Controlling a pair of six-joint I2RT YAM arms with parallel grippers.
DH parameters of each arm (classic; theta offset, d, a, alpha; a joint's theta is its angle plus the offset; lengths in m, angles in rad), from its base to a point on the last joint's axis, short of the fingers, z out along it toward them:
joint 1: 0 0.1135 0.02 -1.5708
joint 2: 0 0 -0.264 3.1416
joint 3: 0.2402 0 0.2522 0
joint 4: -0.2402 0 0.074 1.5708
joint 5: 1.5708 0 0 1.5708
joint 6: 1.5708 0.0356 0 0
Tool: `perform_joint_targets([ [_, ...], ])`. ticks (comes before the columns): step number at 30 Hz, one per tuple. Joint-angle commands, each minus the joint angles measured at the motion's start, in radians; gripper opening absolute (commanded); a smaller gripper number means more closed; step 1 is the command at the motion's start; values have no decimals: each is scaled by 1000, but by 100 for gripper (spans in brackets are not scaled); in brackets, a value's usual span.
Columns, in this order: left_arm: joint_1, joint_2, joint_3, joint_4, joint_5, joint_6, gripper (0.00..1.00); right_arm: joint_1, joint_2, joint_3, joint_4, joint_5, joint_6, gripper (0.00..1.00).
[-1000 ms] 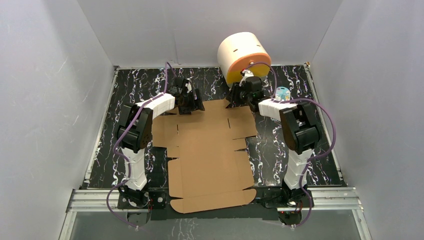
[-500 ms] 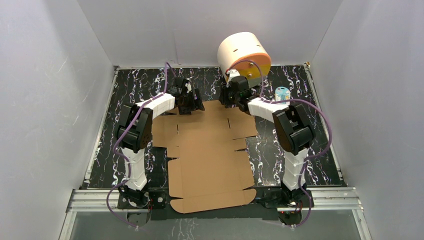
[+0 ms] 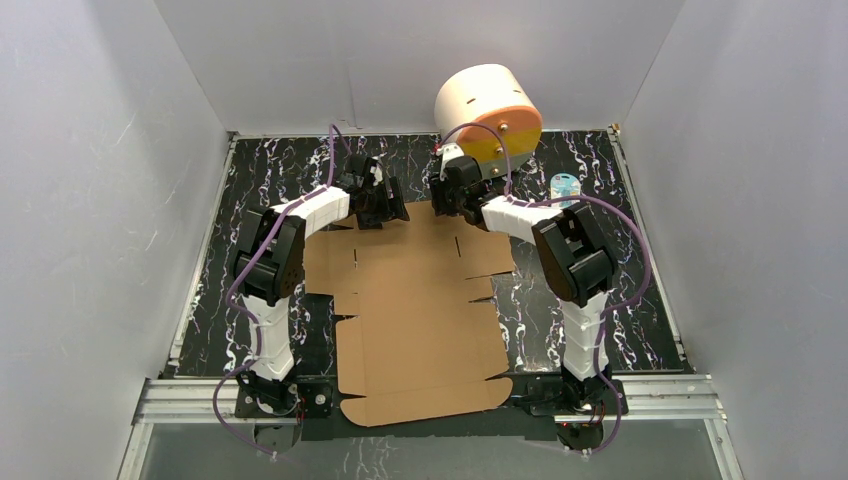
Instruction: Fold the paper box
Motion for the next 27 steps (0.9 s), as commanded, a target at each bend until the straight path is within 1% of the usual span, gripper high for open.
perform_joint_targets([
  [1,-16,-28,-29,-70,50,-15,76,0,-79,22,-6,-7,-33,54],
  [5,-15,-84,-32,-84,44,-19,76,-31,-167,-42,-32,-24,-13,60],
  [7,-15,-121,-46,-86,33,-27,77,-58,-227,-96,-33,-68,8,64],
  [9,-15,-160,-74,-82,21,-36,77,-82,-277,-137,-62,-133,20,68],
  [10,-16,-177,-91,-79,19,-41,77,-90,-297,-156,-87,-141,27,69],
  [13,-17,-220,-134,-79,26,-51,77,-112,-383,-260,-105,-169,44,71],
  [16,-25,-264,-174,-79,47,-53,77,-164,-474,-368,-92,-215,80,74],
  [21,-58,-325,-248,-71,58,-61,77,-279,-584,-507,-83,-301,105,77],
  [24,-74,-334,-289,-51,105,-72,77,-340,-614,-570,-63,-377,131,77],
  [27,-84,-333,-321,-33,120,-79,77,-393,-631,-627,-22,-430,160,77],
])
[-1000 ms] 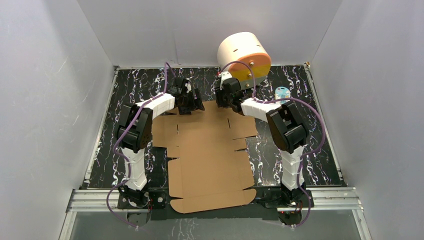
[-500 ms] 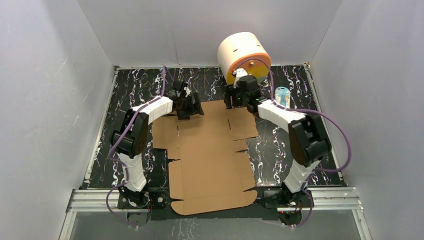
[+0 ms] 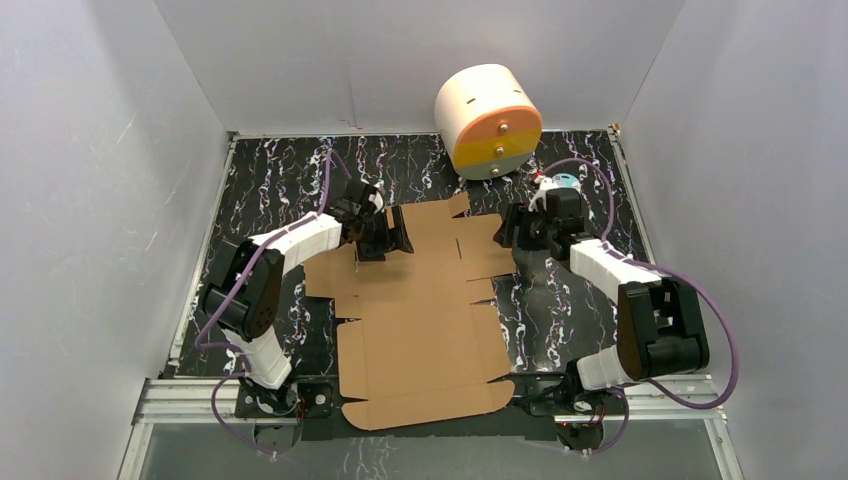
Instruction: Fold the paper box
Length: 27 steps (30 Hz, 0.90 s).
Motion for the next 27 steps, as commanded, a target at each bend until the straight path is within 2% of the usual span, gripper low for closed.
perform_joint_targets([
  [1,-18,-42,-44,11,60,-16,77,-61,-46,-64,87,-116,53,77],
  [8,-23,-22,-67,30,63,-20,77,-159,34,-117,181,-250,98,75],
  [22,-23,13,-107,48,59,-21,77,-167,187,-129,298,-349,140,72],
  [27,-23,25,-113,54,58,-24,77,-169,184,-109,307,-464,153,68],
])
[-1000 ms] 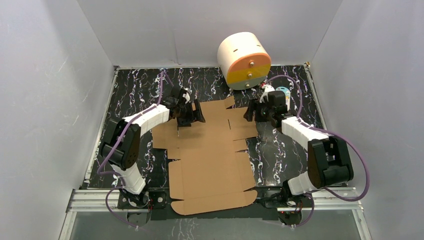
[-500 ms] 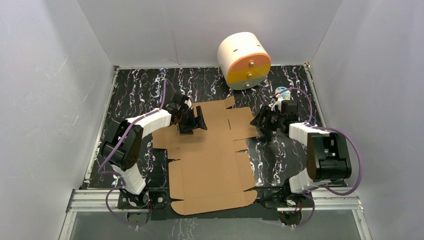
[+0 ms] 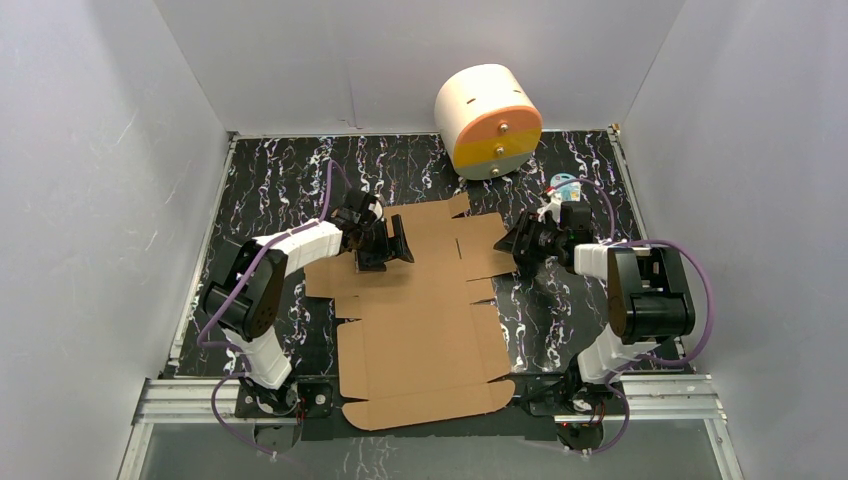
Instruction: Fold the paper box
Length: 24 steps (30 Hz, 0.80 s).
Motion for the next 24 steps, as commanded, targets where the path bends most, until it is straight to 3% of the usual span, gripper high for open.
perform_joint_targets([
  [1,-3,20,-23,-1,14,-5,77,-4,-7,18,36,-143,18,66],
  [5,-5,24,-32,9,14,-10,77,-2,-50,49,-30,-148,-5,56],
  [10,-5,33,-32,15,18,-12,76,42,-98,90,-130,-46,-64,43],
  [18,-5,26,-34,20,3,-14,76,240,-166,156,-290,367,-151,24],
  [24,-5,37,-31,33,-1,-23,76,415,-180,219,-388,726,-217,18],
])
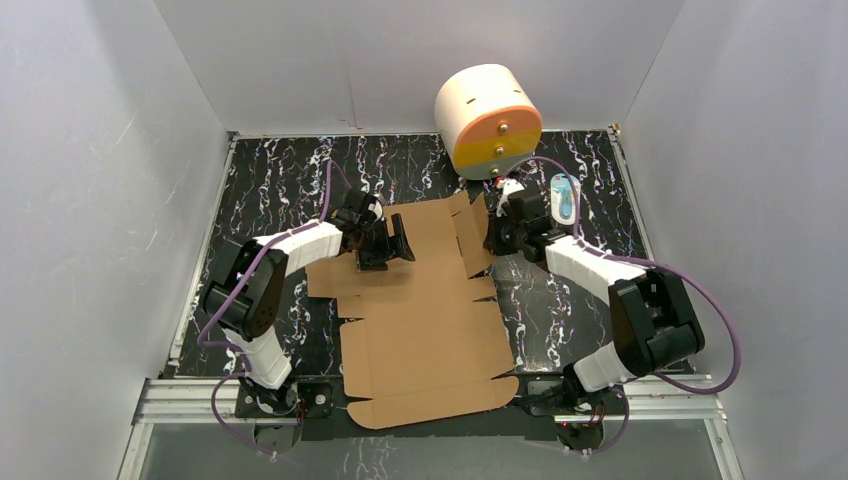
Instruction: Fold the paper box
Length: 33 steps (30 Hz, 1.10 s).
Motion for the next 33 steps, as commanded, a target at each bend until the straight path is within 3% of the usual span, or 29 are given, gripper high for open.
perform_joint_targets([
  [1,-6,35,-23,8,-6,-6,76,118,-29,82,-88,361,-87,17],
  [9,-7,36,-38,40,-12,-23,76,313,-10,148,-134,674,-171,17],
  [16,-7,24,-50,73,-13,-39,76,438,88,234,-168,824,-221,20],
  [27,-7,-30,-111,185,-17,-75,76,504,208,355,-168,802,-203,39],
  [33,-7,-70,-133,206,-47,-79,76,537,241,387,-153,750,-174,44],
])
